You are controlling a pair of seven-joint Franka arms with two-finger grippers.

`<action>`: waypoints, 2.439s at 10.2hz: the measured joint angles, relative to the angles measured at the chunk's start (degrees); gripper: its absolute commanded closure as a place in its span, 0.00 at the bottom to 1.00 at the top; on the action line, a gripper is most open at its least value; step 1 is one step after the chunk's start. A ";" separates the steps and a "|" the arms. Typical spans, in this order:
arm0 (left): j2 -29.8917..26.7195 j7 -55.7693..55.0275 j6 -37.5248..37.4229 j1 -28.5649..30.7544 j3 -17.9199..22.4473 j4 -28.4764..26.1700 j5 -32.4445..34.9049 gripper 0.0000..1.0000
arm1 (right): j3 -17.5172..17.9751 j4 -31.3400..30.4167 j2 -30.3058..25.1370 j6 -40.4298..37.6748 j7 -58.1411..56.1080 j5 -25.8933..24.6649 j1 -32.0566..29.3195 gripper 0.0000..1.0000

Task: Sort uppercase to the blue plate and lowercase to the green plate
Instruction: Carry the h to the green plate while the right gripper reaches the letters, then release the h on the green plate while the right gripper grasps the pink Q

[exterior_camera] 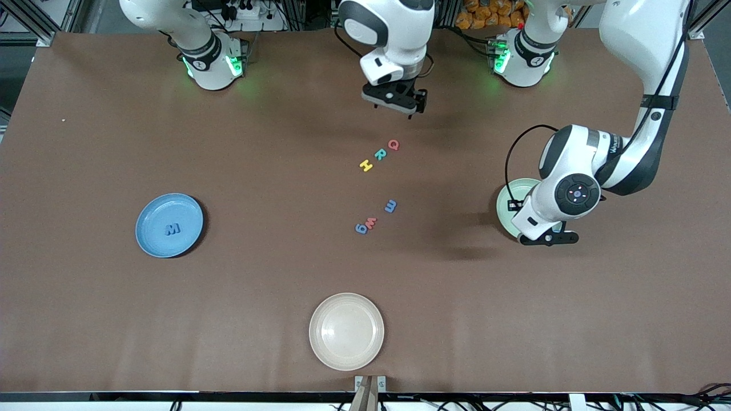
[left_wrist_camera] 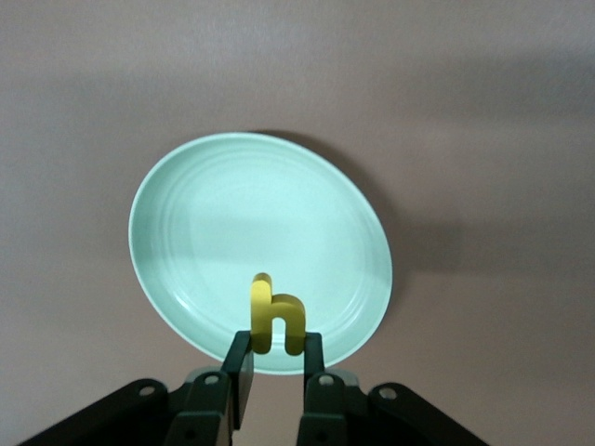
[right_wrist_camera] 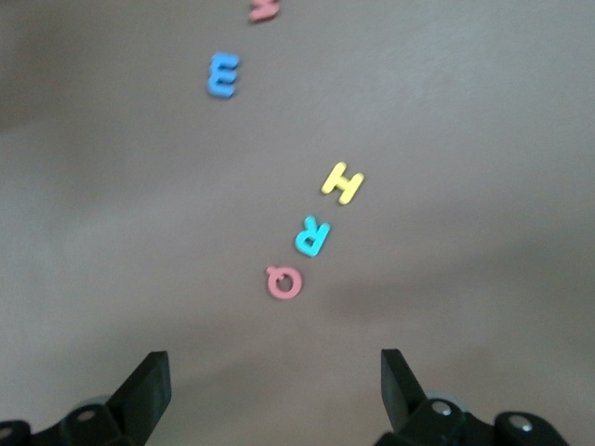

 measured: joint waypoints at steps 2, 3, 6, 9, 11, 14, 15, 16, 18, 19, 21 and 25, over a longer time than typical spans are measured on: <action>0.02 0.22 -1.29 -0.02 -0.01 -0.23 1.39 1.00 | -0.36 -0.28 3.23 0.68 -0.05 -0.11 0.11 0.00; 0.04 0.25 -1.67 -0.02 -0.01 -0.41 1.60 1.00 | -0.57 -0.38 5.51 1.18 -0.03 0.02 -0.02 0.00; 0.36 0.62 -3.45 -0.01 0.00 -0.92 2.01 1.00 | -0.73 -0.47 10.79 4.45 -3.81 0.41 -1.33 0.00; 1.09 0.70 -3.79 -0.02 0.00 -1.22 2.36 1.00 | -0.62 -1.45 14.52 9.72 -12.76 2.76 -2.73 0.00; 1.18 0.71 -3.92 -0.02 0.00 -1.26 2.38 1.00 | -0.52 -2.89 15.01 14.14 -22.22 8.97 -3.91 0.00; 1.30 0.73 -4.14 -0.02 0.01 -1.32 2.40 0.10 | 0.15 -5.07 15.04 17.70 -25.69 9.87 -3.98 0.00; 1.35 1.02 -4.36 -0.02 0.01 -1.33 2.42 0.00 | 0.35 -5.72 15.04 17.83 -26.27 9.88 -3.61 0.00; 1.40 1.88 -4.65 -0.02 0.01 -1.33 2.62 0.00 | 0.46 -6.48 15.05 17.94 -26.63 9.88 -3.19 0.00; 1.49 2.38 -4.79 -0.01 0.01 -1.33 3.35 0.00 | 0.57 -7.22 15.04 18.28 -27.10 9.93 -3.03 0.00; 1.52 2.43 -4.81 -0.01 0.01 -1.33 3.39 0.00 | 0.59 -7.24 15.03 18.37 -27.11 10.04 -3.03 0.04; 1.53 2.47 -4.83 -0.02 0.01 -1.33 3.40 0.00 | 0.61 -7.23 14.98 18.87 -27.11 10.30 -3.03 0.20; 1.63 2.49 -4.83 -0.13 -0.02 -1.32 3.40 0.00 | 0.58 -7.19 14.92 21.96 -27.10 11.93 -3.05 0.46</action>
